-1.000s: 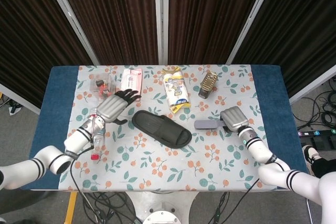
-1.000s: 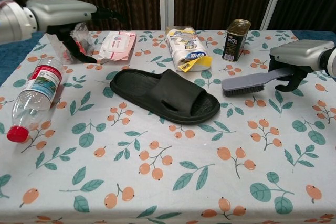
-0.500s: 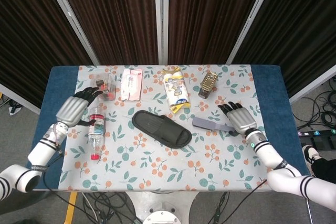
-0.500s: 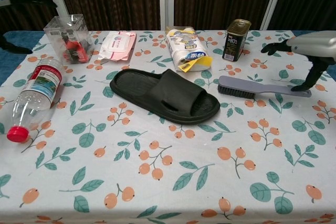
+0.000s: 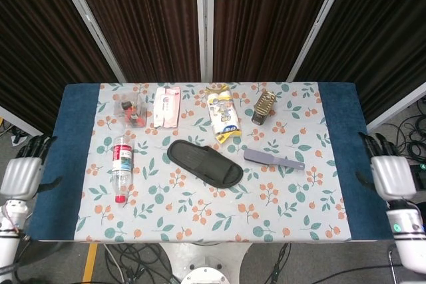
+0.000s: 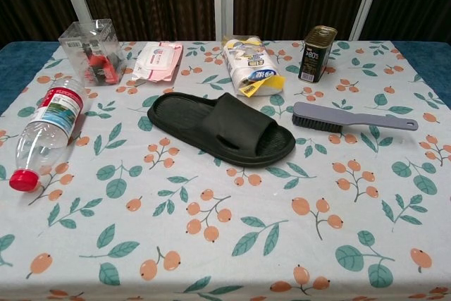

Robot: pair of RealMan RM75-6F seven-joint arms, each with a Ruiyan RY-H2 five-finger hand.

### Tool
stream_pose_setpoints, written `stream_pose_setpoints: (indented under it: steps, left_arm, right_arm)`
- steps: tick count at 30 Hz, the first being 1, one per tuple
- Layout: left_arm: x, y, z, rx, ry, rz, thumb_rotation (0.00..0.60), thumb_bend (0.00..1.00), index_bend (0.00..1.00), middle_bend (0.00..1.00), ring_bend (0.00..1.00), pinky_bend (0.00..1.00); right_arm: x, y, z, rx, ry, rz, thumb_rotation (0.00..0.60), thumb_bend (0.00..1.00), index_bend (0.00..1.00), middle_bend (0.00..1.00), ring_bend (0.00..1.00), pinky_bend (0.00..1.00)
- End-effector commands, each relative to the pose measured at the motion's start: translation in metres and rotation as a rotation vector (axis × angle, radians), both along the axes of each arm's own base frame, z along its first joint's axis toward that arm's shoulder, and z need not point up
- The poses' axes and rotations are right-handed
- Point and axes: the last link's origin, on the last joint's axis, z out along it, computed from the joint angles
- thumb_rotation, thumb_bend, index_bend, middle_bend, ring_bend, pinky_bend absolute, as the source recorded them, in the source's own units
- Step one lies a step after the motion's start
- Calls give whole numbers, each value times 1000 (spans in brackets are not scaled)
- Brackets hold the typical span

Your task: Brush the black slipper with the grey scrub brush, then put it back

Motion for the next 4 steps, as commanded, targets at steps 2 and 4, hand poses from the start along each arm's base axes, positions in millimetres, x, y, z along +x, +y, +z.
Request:
stream_pose_setpoints:
  steps: [2, 4]
  left_arm:
    - [-1, -47, 2, 62, 13, 49, 600, 226, 149, 160, 88, 186]
    - [0, -56, 0, 78, 25, 47, 600, 225, 149, 160, 88, 177]
  right_arm:
    - [-9, 49, 5, -55, -98, -13, 600, 183, 0, 88, 5, 117]
    - [-10, 57, 2, -55, -112, -8, 600, 182, 0, 89, 5, 110]
